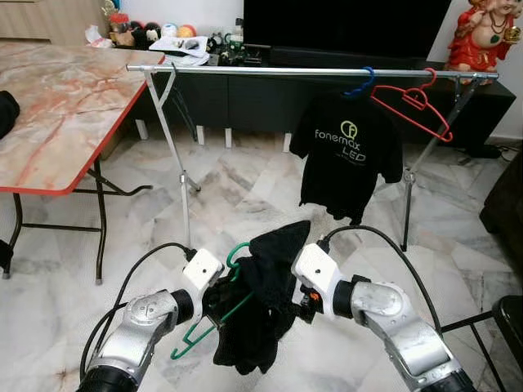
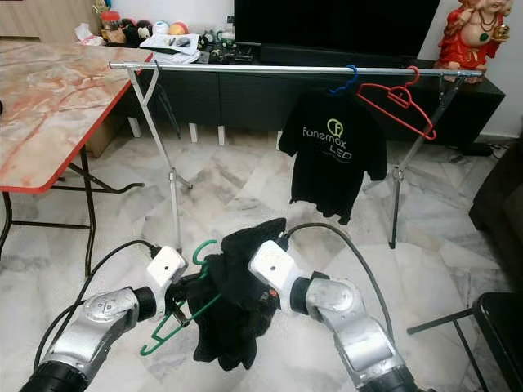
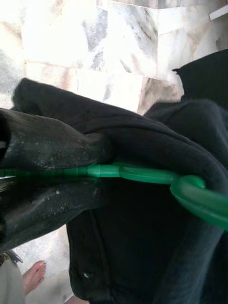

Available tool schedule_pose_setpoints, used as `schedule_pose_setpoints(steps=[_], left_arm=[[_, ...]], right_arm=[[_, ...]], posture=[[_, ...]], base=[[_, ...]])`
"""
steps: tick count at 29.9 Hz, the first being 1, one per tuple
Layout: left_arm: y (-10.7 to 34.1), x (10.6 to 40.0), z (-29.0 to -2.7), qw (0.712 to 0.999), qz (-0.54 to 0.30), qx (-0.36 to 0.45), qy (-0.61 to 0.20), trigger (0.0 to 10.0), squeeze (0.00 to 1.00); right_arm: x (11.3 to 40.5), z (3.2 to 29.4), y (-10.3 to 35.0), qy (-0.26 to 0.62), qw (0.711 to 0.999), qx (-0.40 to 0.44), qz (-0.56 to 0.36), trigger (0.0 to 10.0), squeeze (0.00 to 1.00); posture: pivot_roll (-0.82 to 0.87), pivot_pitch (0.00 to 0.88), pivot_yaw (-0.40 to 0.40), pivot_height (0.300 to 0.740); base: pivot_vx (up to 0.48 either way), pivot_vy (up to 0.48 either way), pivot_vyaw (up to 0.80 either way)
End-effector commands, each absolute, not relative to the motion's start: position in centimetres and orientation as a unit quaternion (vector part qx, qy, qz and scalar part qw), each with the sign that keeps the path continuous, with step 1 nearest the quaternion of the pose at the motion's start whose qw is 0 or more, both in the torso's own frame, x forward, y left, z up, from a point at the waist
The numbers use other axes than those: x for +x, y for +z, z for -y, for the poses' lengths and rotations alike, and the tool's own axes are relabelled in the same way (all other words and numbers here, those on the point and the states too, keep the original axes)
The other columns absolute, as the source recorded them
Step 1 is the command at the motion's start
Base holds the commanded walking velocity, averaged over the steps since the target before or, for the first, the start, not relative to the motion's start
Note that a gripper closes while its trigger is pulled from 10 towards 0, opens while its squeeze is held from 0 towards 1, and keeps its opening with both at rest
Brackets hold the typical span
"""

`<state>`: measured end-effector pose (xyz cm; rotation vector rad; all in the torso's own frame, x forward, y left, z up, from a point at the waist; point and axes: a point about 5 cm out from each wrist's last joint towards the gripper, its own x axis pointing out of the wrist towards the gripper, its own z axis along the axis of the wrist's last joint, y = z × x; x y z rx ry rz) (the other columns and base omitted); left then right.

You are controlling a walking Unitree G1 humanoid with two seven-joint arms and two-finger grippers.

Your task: Hang hanger

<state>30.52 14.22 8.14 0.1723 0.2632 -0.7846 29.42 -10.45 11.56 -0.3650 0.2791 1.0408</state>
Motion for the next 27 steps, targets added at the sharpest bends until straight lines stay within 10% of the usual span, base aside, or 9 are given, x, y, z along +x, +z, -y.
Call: schedule_pose_setpoints(steps=[1, 5, 6, 7, 27], left_arm=[[9.2, 31.0, -14.5, 0.919, -0.103, 0.085, -0.372, 10.0, 0.00], [9.2, 31.0, -14.5, 0.919, -0.103, 0.084, -0.372, 10.0, 0.00], [9.1, 31.0, -14.5, 0.918, -0.105, 0.084, -0.374, 10.0, 0.00], [9.1, 30.9, -14.5, 0.916, -0.107, 0.083, -0.377, 10.0, 0.00], [8.3, 30.4, -14.6, 0.903, -0.136, 0.095, -0.396, 10.0, 0.00]], right_arm=[[29.1, 10.3, 11.5, 0.503, 0.837, -0.166, -0.134, 10.0, 1.00], [29.6, 10.1, 11.7, 0.489, 0.849, -0.157, -0.124, 10.0, 1.00], [29.9, 10.0, 11.8, 0.475, 0.858, -0.153, -0.121, 10.0, 0.79], [30.6, 10.0, 12.1, 0.446, 0.877, -0.137, -0.116, 10.0, 0.00], [29.1, 12.6, 11.2, 0.540, 0.815, -0.154, -0.143, 10.0, 0.00]], posture=[[0.05, 0.102, -0.038, 0.740], [0.05, 0.106, -0.037, 0.740], [0.05, 0.109, -0.035, 0.740], [0.05, 0.110, -0.035, 0.740], [0.05, 0.101, -0.029, 0.740]], base=[[0.000, 0.000, 0.00], [0.000, 0.000, 0.00], [0.000, 0.000, 0.00], [0.000, 0.000, 0.00], [0.000, 0.000, 0.00]])
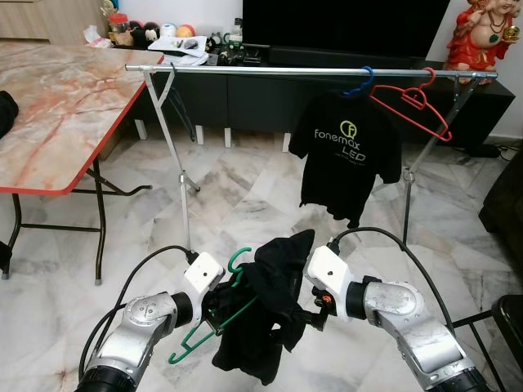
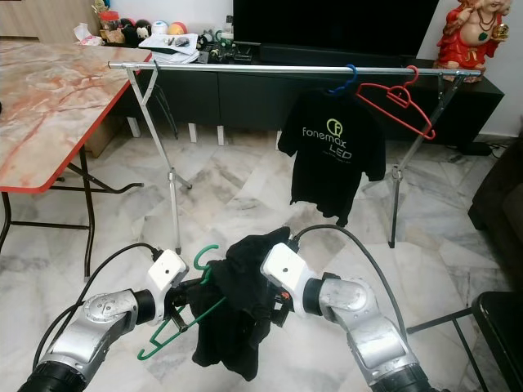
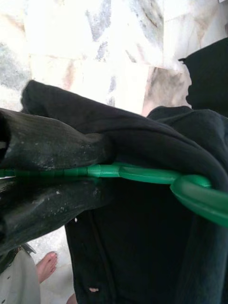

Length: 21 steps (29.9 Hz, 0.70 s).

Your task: Hang hanger

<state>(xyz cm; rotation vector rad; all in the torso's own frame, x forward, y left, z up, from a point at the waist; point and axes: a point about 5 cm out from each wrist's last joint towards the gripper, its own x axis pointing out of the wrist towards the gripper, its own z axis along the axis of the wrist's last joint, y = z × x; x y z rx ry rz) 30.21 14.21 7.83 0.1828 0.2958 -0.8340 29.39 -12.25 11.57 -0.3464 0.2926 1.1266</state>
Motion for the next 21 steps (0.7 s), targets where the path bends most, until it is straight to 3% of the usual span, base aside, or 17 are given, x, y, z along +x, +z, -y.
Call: schedule_pose_setpoints(steps=[1, 3, 8, 17, 19, 21], left_arm=[[8.3, 30.5, -14.6, 0.904, -0.135, 0.098, -0.394, 10.0, 0.00], [8.4, 30.7, -14.6, 0.907, -0.133, 0.103, -0.386, 10.0, 0.00], [8.4, 30.9, -14.4, 0.912, -0.127, 0.100, -0.376, 10.0, 0.00], [8.3, 30.6, -14.1, 0.915, -0.123, 0.093, -0.374, 10.0, 0.00], [8.3, 30.5, -14.2, 0.914, -0.123, 0.093, -0.375, 10.0, 0.00], [8.2, 30.3, -14.4, 0.910, -0.125, 0.097, -0.383, 10.0, 0.00]], right_arm=[[28.8, 13.1, 10.8, 0.547, 0.810, -0.145, -0.154, 10.0, 0.00], [28.4, 13.9, 10.0, 0.558, 0.799, -0.139, -0.175, 10.0, 0.00], [28.9, 14.9, 9.3, 0.546, 0.803, -0.133, -0.198, 10.0, 0.00], [29.3, 15.7, 9.2, 0.544, 0.802, -0.149, -0.195, 10.0, 0.00], [29.9, 15.9, 9.4, 0.523, 0.817, -0.159, -0.185, 10.0, 0.00], [31.7, 16.6, 10.2, 0.447, 0.865, -0.169, -0.155, 10.0, 0.00]], posture=[[0.06, 0.088, -0.042, 0.740], [0.07, 0.069, -0.064, 0.740], [0.07, 0.045, -0.105, 0.740], [0.07, 0.036, -0.116, 0.740], [0.07, 0.033, -0.113, 0.740], [0.06, 0.031, -0.107, 0.740]], base=[[0.000, 0.000, 0.00], [0.000, 0.000, 0.00], [0.000, 0.000, 0.00], [0.000, 0.000, 0.00], [0.000, 0.000, 0.00], [0.000, 0.000, 0.00]])
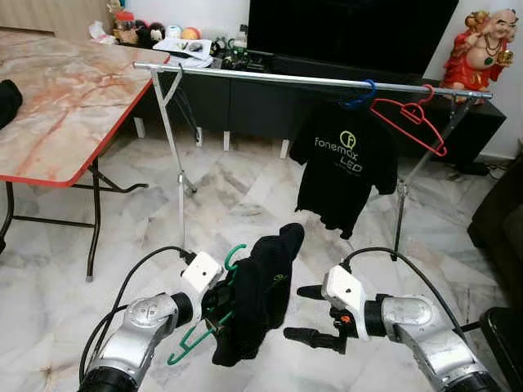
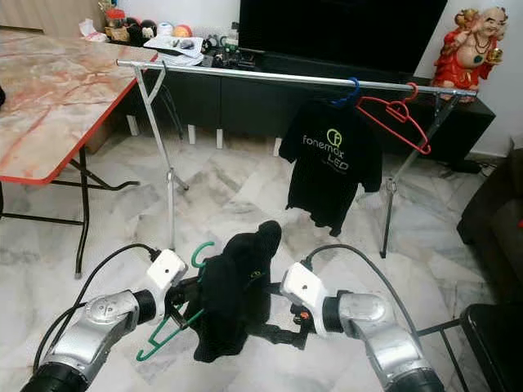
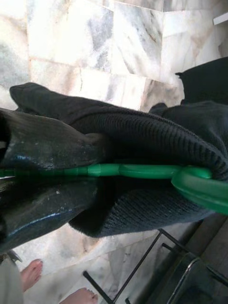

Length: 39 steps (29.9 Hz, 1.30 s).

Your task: Hang hanger

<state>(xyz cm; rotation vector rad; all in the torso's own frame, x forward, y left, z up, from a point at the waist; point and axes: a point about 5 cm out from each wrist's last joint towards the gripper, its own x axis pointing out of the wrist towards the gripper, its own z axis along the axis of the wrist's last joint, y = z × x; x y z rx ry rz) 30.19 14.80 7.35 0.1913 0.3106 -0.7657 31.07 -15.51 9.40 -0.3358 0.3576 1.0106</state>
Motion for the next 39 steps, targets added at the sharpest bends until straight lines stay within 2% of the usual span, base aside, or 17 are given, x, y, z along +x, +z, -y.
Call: schedule_pose_setpoints(steps=[1, 4, 9, 10, 11, 12, 13, 16, 18, 23, 27, 34, 36, 37, 38, 39], left_arm=[[8.2, 30.1, -14.4, 0.903, -0.129, 0.102, -0.398, 10.0, 0.00], [8.2, 29.6, -14.3, 0.891, -0.132, 0.109, -0.420, 10.0, 0.00], [8.1, 29.0, -14.5, 0.868, -0.143, 0.133, -0.456, 10.0, 0.00], [8.2, 29.0, -14.4, 0.865, -0.140, 0.138, -0.461, 10.0, 0.00], [8.4, 28.8, -14.3, 0.853, -0.143, 0.146, -0.481, 10.0, 0.00], [8.4, 28.7, -14.3, 0.848, -0.145, 0.150, -0.487, 10.0, 0.00], [8.4, 28.7, -14.3, 0.844, -0.146, 0.157, -0.491, 10.0, 0.00], [8.5, 28.6, -14.4, 0.838, -0.147, 0.166, -0.498, 10.0, 0.00], [8.6, 28.6, -14.6, 0.829, -0.155, 0.175, -0.508, 10.0, 0.00], [8.5, 28.6, -14.6, 0.810, -0.168, 0.201, -0.524, 10.0, 0.00], [8.6, 28.5, -14.4, 0.783, -0.177, 0.231, -0.550, 10.0, 0.00], [9.1, 28.8, -14.2, 0.762, -0.174, 0.259, -0.568, 10.0, 0.00], [9.5, 29.1, -14.0, 0.752, -0.168, 0.270, -0.578, 10.0, 0.00], [9.5, 29.1, -14.0, 0.752, -0.168, 0.270, -0.578, 10.0, 0.00], [10.1, 29.4, -13.9, 0.746, -0.160, 0.279, -0.583, 10.0, 0.00], [10.4, 29.6, -13.9, 0.745, -0.157, 0.280, -0.585, 10.0, 0.00]], right_arm=[[33.3, 17.4, 11.1, 0.377, 0.902, -0.169, -0.130, 10.0, 0.00], [34.2, 18.1, 12.0, 0.338, 0.915, -0.190, -0.108, 10.0, 0.00], [33.6, 16.7, 13.2, 0.429, 0.880, -0.192, -0.068, 10.0, 0.00], [33.2, 16.5, 13.0, 0.454, 0.866, -0.198, -0.072, 10.0, 0.00], [32.0, 16.1, 12.2, 0.523, 0.817, -0.224, -0.089, 10.0, 0.00], [31.7, 16.1, 12.0, 0.543, 0.801, -0.231, -0.095, 10.0, 0.00], [31.4, 16.1, 11.8, 0.558, 0.790, -0.233, -0.102, 10.0, 0.00], [31.3, 16.2, 11.6, 0.573, 0.778, -0.233, -0.108, 10.0, 0.00], [31.1, 16.4, 11.1, 0.593, 0.754, -0.256, -0.120, 10.0, 0.00], [31.8, 16.3, 11.0, 0.574, 0.764, -0.274, -0.113, 10.0, 0.00], [32.0, 15.9, 10.9, 0.581, 0.752, -0.295, -0.098, 10.0, 0.00], [32.2, 15.1, 11.3, 0.596, 0.747, -0.287, -0.068, 10.0, 0.00], [31.6, 14.7, 10.8, 0.629, 0.724, -0.272, -0.076, 10.0, 0.00], [31.6, 14.7, 10.8, 0.629, 0.724, -0.272, -0.076, 10.0, 0.00], [31.2, 14.6, 9.9, 0.640, 0.708, -0.285, -0.087, 10.0, 0.00], [31.2, 14.6, 9.7, 0.641, 0.705, -0.290, -0.089, 10.0, 0.00]], posture=[[0.05, 0.035, -0.100, 0.740], [0.05, 0.032, -0.092, 0.740], [0.04, 0.028, -0.071, 0.740], [0.04, 0.028, -0.069, 0.740], [0.04, 0.029, -0.061, 0.740], [0.04, 0.029, -0.059, 0.740], [0.04, 0.029, -0.057, 0.740], [0.04, 0.026, -0.051, 0.740], [0.04, 0.026, -0.045, 0.740], [0.04, 0.030, -0.044, 0.740], [0.05, 0.055, -0.046, 0.740], [0.06, 0.071, -0.052, 0.740], [0.06, 0.078, -0.052, 0.740], [0.06, 0.078, -0.052, 0.740], [0.06, 0.083, -0.054, 0.740], [0.06, 0.085, -0.055, 0.740]], base=[[0.000, 0.000, 0.00], [0.000, 0.000, 0.00], [0.000, 0.000, 0.00], [0.000, 0.000, 0.00], [0.000, 0.000, 0.00], [0.000, 0.000, 0.00], [0.000, 0.000, 0.00], [0.000, 0.000, 0.00], [0.000, 0.000, 0.00], [0.000, 0.000, 0.00], [0.000, 0.000, 0.00], [0.000, 0.000, 0.00], [0.000, 0.000, 0.00], [0.000, 0.000, 0.00], [0.000, 0.000, 0.00], [0.000, 0.000, 0.00]])
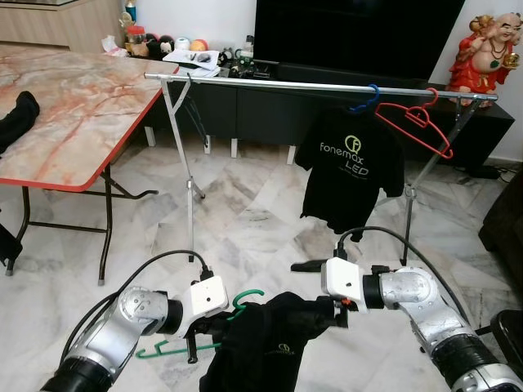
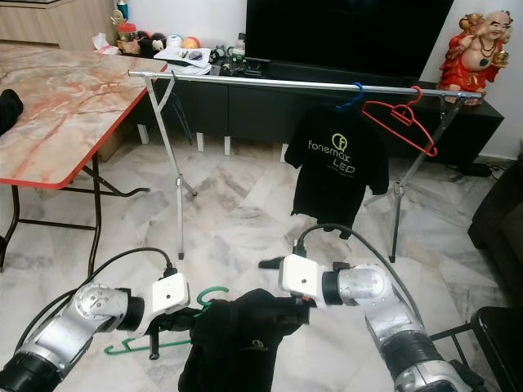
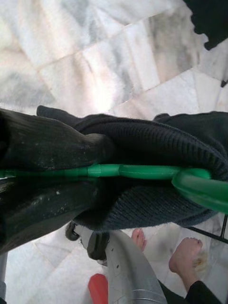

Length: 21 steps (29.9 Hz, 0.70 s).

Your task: Hang hanger

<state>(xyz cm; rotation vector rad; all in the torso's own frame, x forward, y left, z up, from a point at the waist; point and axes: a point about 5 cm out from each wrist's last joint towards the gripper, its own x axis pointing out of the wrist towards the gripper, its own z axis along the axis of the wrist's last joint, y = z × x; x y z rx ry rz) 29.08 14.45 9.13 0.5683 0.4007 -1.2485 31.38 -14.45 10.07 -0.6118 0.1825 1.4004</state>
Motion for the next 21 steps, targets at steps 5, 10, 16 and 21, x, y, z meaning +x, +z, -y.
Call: schedule_pose_setpoints(steps=[5, 10, 16, 21], left_arm=[[10.9, 29.7, -13.6, 0.741, -0.150, 0.278, -0.593, 10.0, 0.00], [11.4, 29.6, -12.8, 0.728, -0.143, 0.278, -0.610, 10.0, 0.00], [11.3, 29.6, -12.5, 0.724, -0.142, 0.275, -0.617, 10.0, 0.00], [11.7, 29.7, -12.3, 0.722, -0.137, 0.276, -0.619, 10.0, 0.00]], right_arm=[[31.2, 14.4, 9.5, 0.640, 0.702, -0.300, -0.088, 10.0, 0.00], [31.5, 13.8, 9.3, 0.627, 0.688, -0.361, -0.060, 10.0, 0.00], [31.4, 13.5, 9.1, 0.641, 0.681, -0.348, -0.062, 10.0, 0.00], [31.0, 13.1, 8.4, 0.654, 0.669, -0.347, -0.061, 10.0, 0.00]], posture=[[0.06, 0.089, -0.058, 0.740], [0.06, 0.094, -0.063, 0.740], [0.06, 0.097, -0.063, 0.740], [0.07, 0.099, -0.065, 0.740]], base=[[0.000, 0.000, 0.00], [0.000, 0.000, 0.00], [0.000, 0.000, 0.00], [0.000, 0.000, 0.00]])
